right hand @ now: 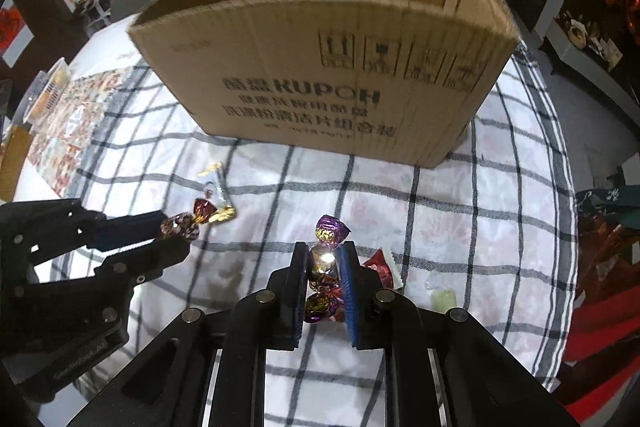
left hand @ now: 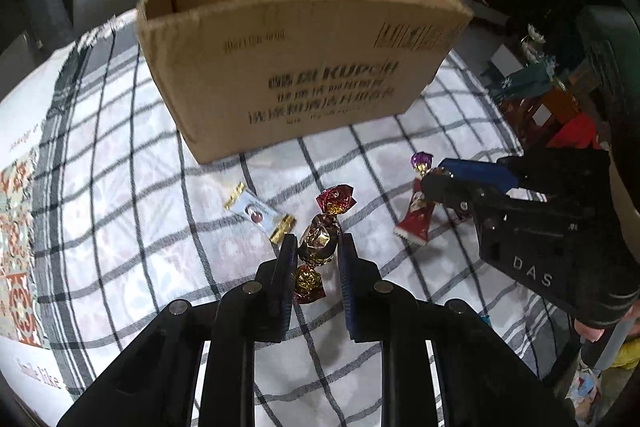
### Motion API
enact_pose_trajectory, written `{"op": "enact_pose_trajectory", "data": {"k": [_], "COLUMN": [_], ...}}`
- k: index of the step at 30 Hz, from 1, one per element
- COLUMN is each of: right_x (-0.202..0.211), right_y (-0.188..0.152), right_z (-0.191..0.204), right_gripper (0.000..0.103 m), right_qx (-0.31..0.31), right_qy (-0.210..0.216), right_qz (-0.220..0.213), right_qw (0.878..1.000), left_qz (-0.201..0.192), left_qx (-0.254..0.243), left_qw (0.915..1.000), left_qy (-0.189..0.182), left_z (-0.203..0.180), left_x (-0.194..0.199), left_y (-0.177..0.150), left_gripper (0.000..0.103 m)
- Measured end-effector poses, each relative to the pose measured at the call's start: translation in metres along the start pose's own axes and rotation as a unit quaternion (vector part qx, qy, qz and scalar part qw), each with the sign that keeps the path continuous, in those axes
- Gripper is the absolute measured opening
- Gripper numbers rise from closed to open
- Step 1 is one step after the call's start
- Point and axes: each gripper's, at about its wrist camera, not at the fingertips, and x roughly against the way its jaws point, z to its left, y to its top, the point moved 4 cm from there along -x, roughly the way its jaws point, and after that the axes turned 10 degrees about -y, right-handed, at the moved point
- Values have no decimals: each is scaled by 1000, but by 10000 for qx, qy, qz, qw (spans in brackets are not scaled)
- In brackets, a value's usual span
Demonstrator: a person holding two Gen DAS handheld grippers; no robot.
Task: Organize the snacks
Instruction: 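Grasp the gold-foil candy with the left tool while the right grasps the purple-gold candy, then carry both candies over the box and open both tools to drop them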
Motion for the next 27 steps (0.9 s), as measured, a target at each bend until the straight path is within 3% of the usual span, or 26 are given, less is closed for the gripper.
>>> {"op": "enact_pose_trajectory", "data": {"k": [15, 27], "right_x": [73, 110], "right_y": [27, 64], "right_z": [-17, -35], "right_gripper": [17, 17], "right_qx": [-335, -478], "right_qy": [277, 204], "right_qz": [-877, -1379], "right_qw": [9952, 9891], "left_qz": [-996, -1392], "left_qx": [-404, -528], "left_qw": [9941, 9885], "left_qy": [167, 267], "left_z": [-24, -29], "left_x": [76, 104], "left_y": [31, 74], "left_gripper": [21, 21]}}
